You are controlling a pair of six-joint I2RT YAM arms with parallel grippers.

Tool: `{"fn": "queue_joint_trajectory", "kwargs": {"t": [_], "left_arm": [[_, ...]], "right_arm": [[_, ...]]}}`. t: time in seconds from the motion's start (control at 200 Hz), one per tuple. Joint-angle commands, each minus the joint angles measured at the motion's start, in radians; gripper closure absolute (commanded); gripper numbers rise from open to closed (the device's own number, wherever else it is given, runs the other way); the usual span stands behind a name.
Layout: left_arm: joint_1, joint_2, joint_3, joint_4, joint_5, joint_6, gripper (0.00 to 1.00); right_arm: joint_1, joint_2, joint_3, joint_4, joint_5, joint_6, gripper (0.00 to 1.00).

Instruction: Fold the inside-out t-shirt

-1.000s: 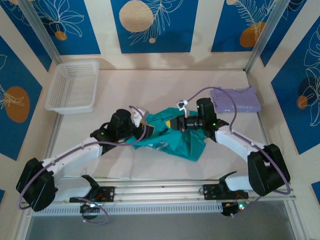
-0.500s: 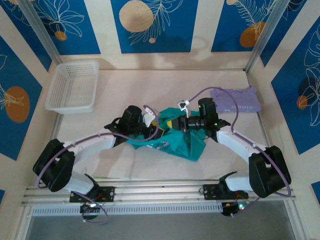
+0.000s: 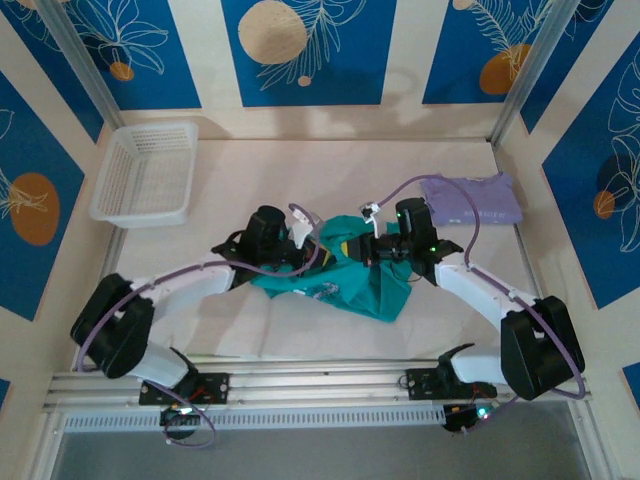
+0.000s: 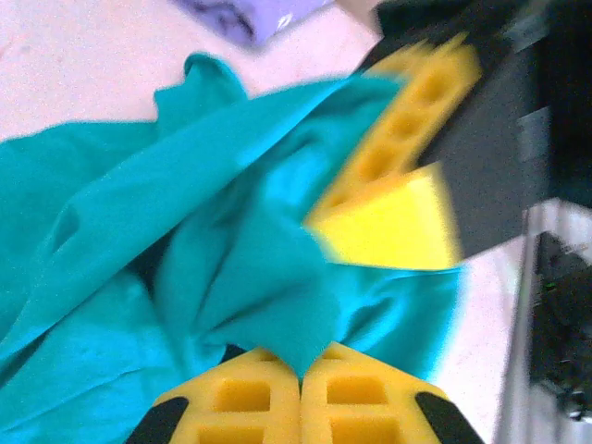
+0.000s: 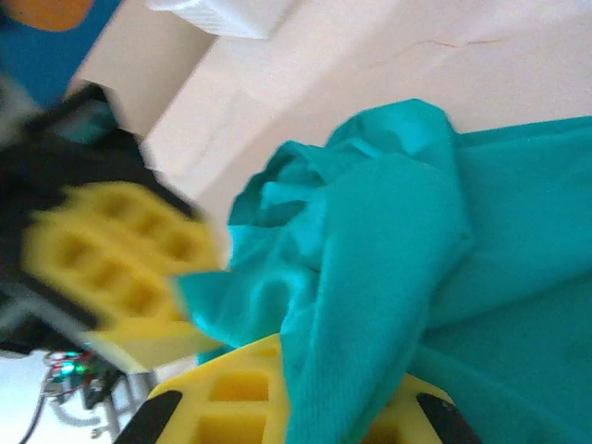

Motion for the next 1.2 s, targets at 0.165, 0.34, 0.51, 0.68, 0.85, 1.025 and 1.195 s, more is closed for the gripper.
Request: {"fn": "queue_joint_trajectory", "kwargs": {"t": [0.165,0.34,0.51,0.68,0.85,1.025,1.195], "left_arm": [[-0.010,-0.231,0.087,-0.149,0.053,-0.292,1.00],[-0.038,-0.282,0.103,-0.072,0.028,-0.422,1.00],[-0.060,-0.261,0.173,-0.172,-0.034,-0.376,1.00],[-0.075,-0.237,0.209,-0.197,-0.053,-0.360,1.00],[-0.085,-0.233,0.218,-0.190,-0.058,-0.365,1.00],[-0.087,-0.233,0.218,-0.194,-0.063,-0.358,1.00],[-0.088,-0.235,0.214,-0.193,-0.075,-0.356,1.00]], "right_arm": [[0.063,-0.014,0.264,-0.281,0.415,-0.110,0.74],[0.066,-0.107,0.303,-0.446,0.506,-0.117,0.62],[0.127,-0.369,0.090,-0.262,0.231,-0.100,0.56],[0.248,-0.428,-0.053,-0.019,0.205,0.025,0.53],[0.389,-0.353,-0.131,0.221,0.371,0.112,0.56],[0.441,-0.263,-0.127,0.340,0.596,0.176,0.50],[0.450,-0.213,-0.123,0.407,0.728,0.186,0.51]]}}
